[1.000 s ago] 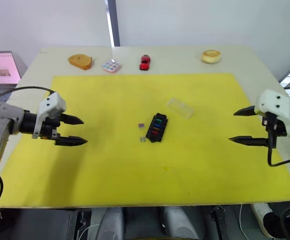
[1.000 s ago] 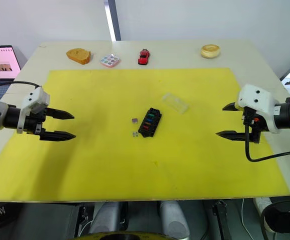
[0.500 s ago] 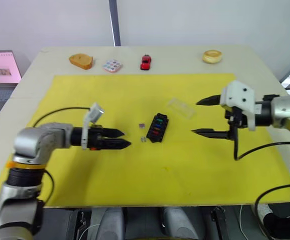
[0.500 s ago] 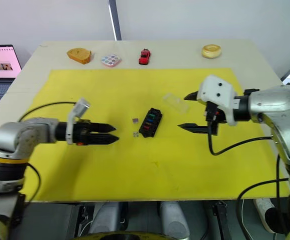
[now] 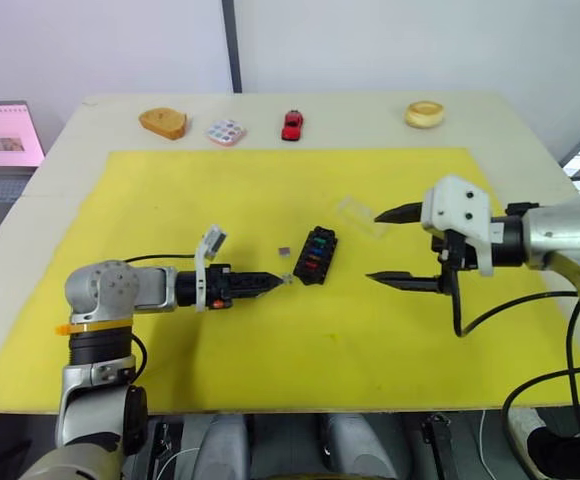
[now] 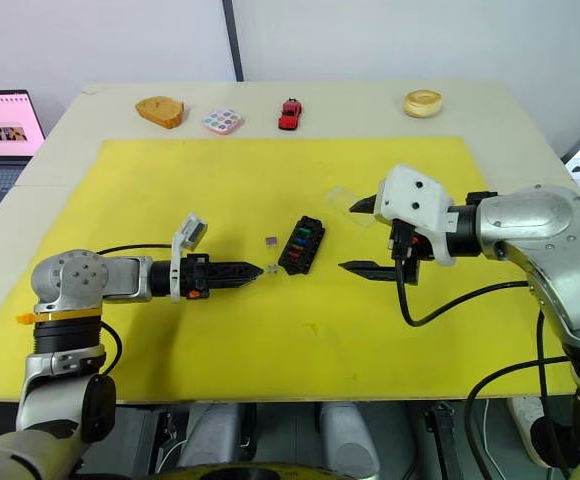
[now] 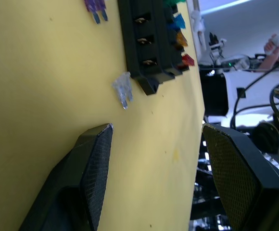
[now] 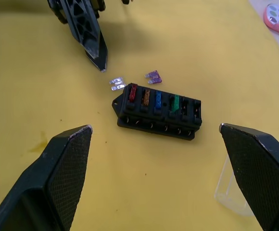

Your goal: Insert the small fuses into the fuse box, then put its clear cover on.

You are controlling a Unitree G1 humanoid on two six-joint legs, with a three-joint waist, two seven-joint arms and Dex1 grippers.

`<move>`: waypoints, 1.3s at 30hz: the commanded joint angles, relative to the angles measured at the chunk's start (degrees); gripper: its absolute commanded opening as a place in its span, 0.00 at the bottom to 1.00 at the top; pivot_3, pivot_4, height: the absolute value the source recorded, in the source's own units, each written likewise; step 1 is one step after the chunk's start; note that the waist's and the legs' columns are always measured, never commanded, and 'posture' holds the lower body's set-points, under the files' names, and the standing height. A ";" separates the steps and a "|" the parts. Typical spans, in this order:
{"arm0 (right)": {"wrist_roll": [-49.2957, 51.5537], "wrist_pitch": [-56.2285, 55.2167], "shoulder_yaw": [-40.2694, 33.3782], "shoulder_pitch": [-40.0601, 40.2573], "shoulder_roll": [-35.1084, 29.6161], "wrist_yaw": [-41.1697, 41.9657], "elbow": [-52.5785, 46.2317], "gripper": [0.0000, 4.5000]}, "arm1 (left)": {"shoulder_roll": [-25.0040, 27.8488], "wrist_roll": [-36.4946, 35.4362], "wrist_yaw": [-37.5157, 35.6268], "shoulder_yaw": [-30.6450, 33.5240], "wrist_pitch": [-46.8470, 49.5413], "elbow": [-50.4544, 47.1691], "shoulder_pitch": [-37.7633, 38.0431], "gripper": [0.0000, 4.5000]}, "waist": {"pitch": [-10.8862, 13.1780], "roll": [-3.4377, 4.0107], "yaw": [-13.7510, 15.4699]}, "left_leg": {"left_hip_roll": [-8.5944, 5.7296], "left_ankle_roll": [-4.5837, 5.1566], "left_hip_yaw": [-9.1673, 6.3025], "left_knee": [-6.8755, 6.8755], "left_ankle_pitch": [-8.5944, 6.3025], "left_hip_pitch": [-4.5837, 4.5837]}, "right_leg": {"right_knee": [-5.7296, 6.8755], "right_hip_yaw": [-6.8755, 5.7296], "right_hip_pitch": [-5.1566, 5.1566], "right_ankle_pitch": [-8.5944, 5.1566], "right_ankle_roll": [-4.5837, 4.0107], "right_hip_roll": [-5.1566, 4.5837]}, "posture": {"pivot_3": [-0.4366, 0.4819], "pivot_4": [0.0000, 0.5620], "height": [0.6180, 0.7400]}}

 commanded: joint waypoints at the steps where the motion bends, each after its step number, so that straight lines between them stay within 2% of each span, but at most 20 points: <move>1: 0.67 -0.73 -2.33 -0.23 -0.79 -0.50 -1.40 1.00 | -2.18 0.84 4.01 1.90 0.37 1.83 -1.16 0.70 | -0.01 0.00 0.23 | -0.01 0.00 0.00 0.00 0.00 0.01 | -0.02 0.00 0.02 0.00 0.00 -0.01 | 0.48 0.27 1.00; 6: 0.80 -0.98 -2.51 0.46 -0.97 -0.79 -1.53 1.00 | -5.58 0.97 7.12 3.17 -0.40 3.01 -2.04 0.70 | -0.02 0.00 0.80 | -0.04 -0.01 0.02 0.01 0.00 0.01 | -0.04 0.00 0.04 0.01 0.02 -0.05 | 0.48 0.27 1.00; 18: 0.67 -0.76 -1.87 0.21 -1.07 -1.85 -1.48 1.00 | -9.77 1.09 11.09 3.89 -2.51 3.67 -1.86 0.70 | -0.03 0.00 1.47 | -0.09 -0.02 0.02 0.01 0.01 0.02 | -0.09 0.00 0.08 0.03 0.05 -0.09 | 0.48 0.27 1.00; 26: 0.73 -0.51 -1.30 -0.36 -1.01 -2.24 -1.48 1.00 | -10.42 1.15 11.77 2.74 -3.78 4.25 -1.63 0.70 | -0.04 0.00 1.50 | -0.13 -0.03 0.02 0.02 0.02 0.02 | -0.13 0.00 0.11 0.04 0.09 -0.11 | 0.48 0.27 1.00; 29: 0.76 -0.45 -1.26 -0.39 -1.06 -2.23 -1.58 1.00 | -10.25 1.49 12.21 2.55 -4.26 4.39 -1.28 0.51 | -0.04 0.00 1.45 | -0.13 -0.04 0.02 0.02 0.02 0.02 | -0.13 0.00 0.11 0.05 0.10 -0.12 | 0.48 0.27 1.00; 33: 0.87 -0.32 -1.06 -0.57 -0.92 -2.29 -1.76 1.00 | -10.19 1.80 12.92 1.99 -4.85 4.30 -0.85 0.06 | -0.04 0.00 1.32 | -0.13 -0.04 0.01 0.01 0.02 0.03 | -0.13 0.00 0.11 0.05 0.10 -0.11 | 0.48 0.27 1.00; 34: 0.87 -0.30 -1.02 -0.62 -0.91 -2.29 -1.77 1.00 | -10.09 1.89 13.00 1.72 -4.95 4.25 -0.72 0.01 | -0.06 0.03 1.30 | -0.13 -0.04 0.01 0.01 0.02 0.04 | -0.13 0.00 0.11 0.05 0.10 -0.10 | 0.48 0.27 1.00; 39: 0.98 -0.11 -0.75 -0.97 -0.76 -2.31 -1.76 1.00 | -8.84 1.92 12.75 0.74 -5.54 4.01 -0.18 0.01 | -0.07 0.04 1.21 | -0.13 -0.04 0.02 0.00 0.02 0.06 | -0.13 0.01 0.12 0.05 0.10 -0.10 | 0.48 0.27 1.00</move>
